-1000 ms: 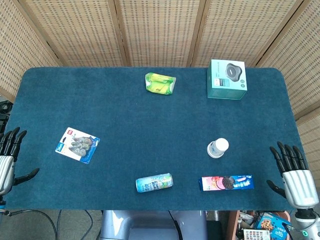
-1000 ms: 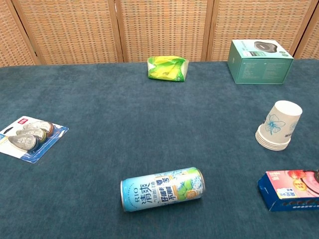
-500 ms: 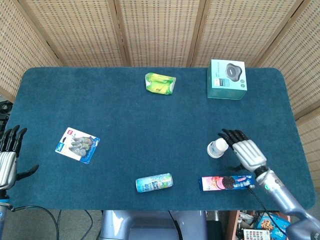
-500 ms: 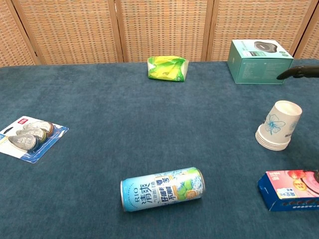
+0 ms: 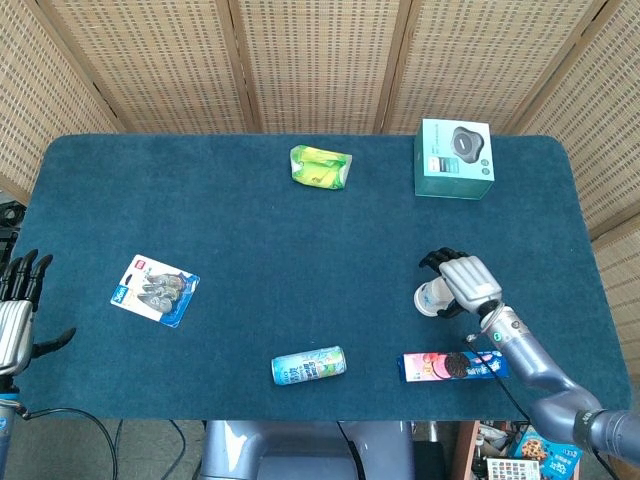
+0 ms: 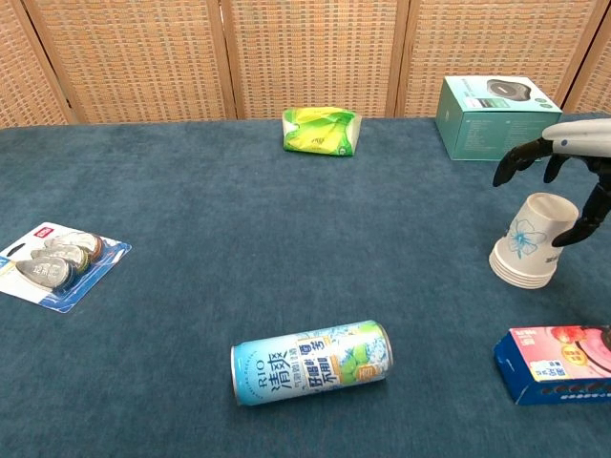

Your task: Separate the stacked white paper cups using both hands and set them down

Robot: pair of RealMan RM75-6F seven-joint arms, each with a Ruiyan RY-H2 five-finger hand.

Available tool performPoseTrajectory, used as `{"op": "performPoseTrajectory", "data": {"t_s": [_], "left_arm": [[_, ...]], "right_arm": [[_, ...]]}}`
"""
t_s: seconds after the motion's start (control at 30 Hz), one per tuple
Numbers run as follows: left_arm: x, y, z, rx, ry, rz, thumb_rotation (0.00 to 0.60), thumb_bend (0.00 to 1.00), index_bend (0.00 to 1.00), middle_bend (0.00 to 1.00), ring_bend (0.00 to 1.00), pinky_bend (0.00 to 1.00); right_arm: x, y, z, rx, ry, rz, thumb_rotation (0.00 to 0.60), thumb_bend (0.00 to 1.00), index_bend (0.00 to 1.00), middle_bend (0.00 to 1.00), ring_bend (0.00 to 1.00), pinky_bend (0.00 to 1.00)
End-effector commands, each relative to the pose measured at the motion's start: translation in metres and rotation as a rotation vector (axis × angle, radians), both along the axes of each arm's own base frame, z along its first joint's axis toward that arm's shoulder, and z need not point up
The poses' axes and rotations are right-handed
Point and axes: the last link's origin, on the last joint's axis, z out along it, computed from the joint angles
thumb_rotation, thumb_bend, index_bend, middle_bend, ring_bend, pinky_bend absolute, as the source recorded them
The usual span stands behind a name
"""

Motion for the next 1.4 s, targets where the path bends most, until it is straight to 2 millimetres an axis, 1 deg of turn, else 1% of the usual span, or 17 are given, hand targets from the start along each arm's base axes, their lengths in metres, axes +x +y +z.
{"op": "performPoseTrajectory", "data": {"t_s": [0.03,0.27,0.47,0.57,0.67,0.73,0.83,0.9,1.03,1.1,1.23,1.3,1.37,1.4], "left_arm": [[0.0,0.0,0.001,0.001,-0.002,0.002,0.6,0.17,0.0,0.0,0.0,0.0],[-0.001,0.0,0.002,0.004,-0.003,0.004,0.6,0.17,0.0,0.0,0.0,0.0],[-0.002,0.002,0.0,-0.003,0.004,0.009,0.6,0.17,0.0,0.0,0.0,0.0],[-0.002,0.002,0.0,-0.005,0.003,0.011,0.6,0.17,0.0,0.0,0.0,0.0],[-0.002,0.002,-0.001,-0.009,-0.001,0.012,0.6,0.17,0.0,0.0,0.0,0.0],[-0.002,0.002,0.0,-0.011,-0.001,0.012,0.6,0.17,0.0,0.0,0.0,0.0],[-0.003,0.003,-0.001,-0.011,-0.001,0.013,0.6,0.17,0.0,0.0,0.0,0.0],[-0.003,0.003,-0.001,-0.011,0.0,0.014,0.6,0.17,0.0,0.0,0.0,0.0],[-0.003,0.004,-0.002,-0.014,0.004,0.013,0.6,0.17,0.0,0.0,0.0,0.0],[0.0,0.009,-0.002,-0.019,0.02,-0.007,0.6,0.17,0.0,0.0,0.0,0.0],[0.008,0.023,-0.001,-0.016,0.057,-0.076,0.6,0.17,0.0,0.0,0.0,0.0],[0.024,0.044,-0.003,-0.027,0.086,-0.183,0.6,0.18,0.0,0.0,0.0,0.0],[0.033,0.057,-0.004,-0.036,0.09,-0.255,0.6,0.18,0.0,0.0,0.0,0.0],[0.041,0.066,-0.005,-0.037,0.079,-0.309,0.6,0.18,0.0,0.0,0.0,0.0]], "right_arm": [[0.001,-0.001,-0.003,0.008,0.002,-0.002,0.6,0.13,0.29,0.33,0.22,0.35],[-0.002,-0.005,-0.008,0.009,0.026,-0.005,0.6,0.18,0.31,0.34,0.23,0.36],[-0.009,-0.007,-0.01,0.019,0.056,-0.017,0.6,0.2,0.35,0.38,0.29,0.43],[-0.01,-0.009,-0.01,0.028,0.066,-0.017,0.6,0.23,0.38,0.41,0.33,0.47],[-0.01,-0.009,-0.013,0.027,0.056,-0.011,0.6,0.28,0.43,0.46,0.38,0.53],[-0.008,-0.009,-0.014,0.025,0.034,-0.013,0.6,0.32,0.48,0.52,0.44,0.58],[-0.007,-0.011,-0.014,0.019,0.006,-0.008,0.6,0.35,0.55,0.58,0.49,0.62],[-0.007,-0.011,-0.013,0.011,-0.009,-0.006,0.6,0.37,0.57,0.6,0.5,0.63],[-0.006,-0.01,-0.01,0.004,-0.072,-0.028,0.6,0.39,0.58,0.6,0.51,0.64],[0.002,-0.01,-0.005,0.006,-0.185,-0.077,0.6,0.4,0.58,0.6,0.51,0.64],[0.017,-0.01,0.003,0.033,-0.331,-0.133,0.6,0.4,0.58,0.61,0.51,0.64],[0.035,-0.011,0.005,0.063,-0.456,-0.177,0.6,0.4,0.58,0.61,0.51,0.64],[0.043,-0.014,0.006,0.083,-0.508,-0.2,0.6,0.4,0.58,0.61,0.51,0.64],[0.05,-0.016,0.006,0.095,-0.551,-0.216,0.6,0.41,0.58,0.61,0.51,0.64]]}}
